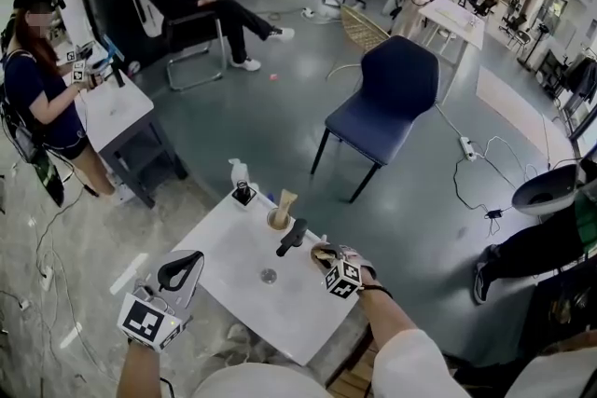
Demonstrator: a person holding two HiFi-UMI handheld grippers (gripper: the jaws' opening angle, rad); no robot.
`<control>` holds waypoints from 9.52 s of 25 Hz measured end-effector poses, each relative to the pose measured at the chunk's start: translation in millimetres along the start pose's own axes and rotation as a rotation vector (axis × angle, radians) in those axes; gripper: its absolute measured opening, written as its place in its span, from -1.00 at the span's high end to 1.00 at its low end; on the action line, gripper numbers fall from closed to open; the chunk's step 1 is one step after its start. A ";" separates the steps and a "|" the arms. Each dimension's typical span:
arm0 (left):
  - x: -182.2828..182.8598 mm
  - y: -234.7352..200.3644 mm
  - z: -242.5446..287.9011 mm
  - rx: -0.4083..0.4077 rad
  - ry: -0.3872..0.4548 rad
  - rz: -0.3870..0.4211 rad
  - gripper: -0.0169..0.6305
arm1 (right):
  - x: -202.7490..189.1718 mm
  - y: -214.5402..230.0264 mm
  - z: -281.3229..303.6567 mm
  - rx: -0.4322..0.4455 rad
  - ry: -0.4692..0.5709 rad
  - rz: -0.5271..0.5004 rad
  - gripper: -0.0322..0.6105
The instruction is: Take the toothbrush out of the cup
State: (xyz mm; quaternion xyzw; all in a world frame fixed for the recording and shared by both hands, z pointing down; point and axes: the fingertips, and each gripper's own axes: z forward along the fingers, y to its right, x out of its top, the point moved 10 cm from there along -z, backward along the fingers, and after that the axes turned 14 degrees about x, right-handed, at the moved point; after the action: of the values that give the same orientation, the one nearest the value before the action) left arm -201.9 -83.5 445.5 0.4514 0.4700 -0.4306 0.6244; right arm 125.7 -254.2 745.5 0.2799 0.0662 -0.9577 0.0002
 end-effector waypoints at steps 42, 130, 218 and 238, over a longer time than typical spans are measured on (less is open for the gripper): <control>2.4 -6.2 14.3 -0.097 0.074 -0.046 0.93 | 63.6 16.1 -107.4 -0.191 0.406 0.355 0.77; 12.4 45.5 77.8 -0.451 0.141 -0.112 0.14 | 119.7 -111.1 -346.7 -0.401 0.904 0.396 0.77; -232.1 69.9 364.7 -0.329 -0.539 -0.039 0.84 | 96.1 -126.1 -390.6 -0.638 0.747 0.572 0.77; -161.9 47.6 340.9 -0.367 -0.399 -0.035 0.85 | 107.3 -122.6 -382.4 -0.572 0.801 0.520 0.77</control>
State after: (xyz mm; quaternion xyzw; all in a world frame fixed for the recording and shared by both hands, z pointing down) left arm -118.8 -384.7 662.4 0.2287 0.4156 -0.4293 0.7686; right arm 235.7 -80.2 384.4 0.6180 0.2473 -0.6888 0.2872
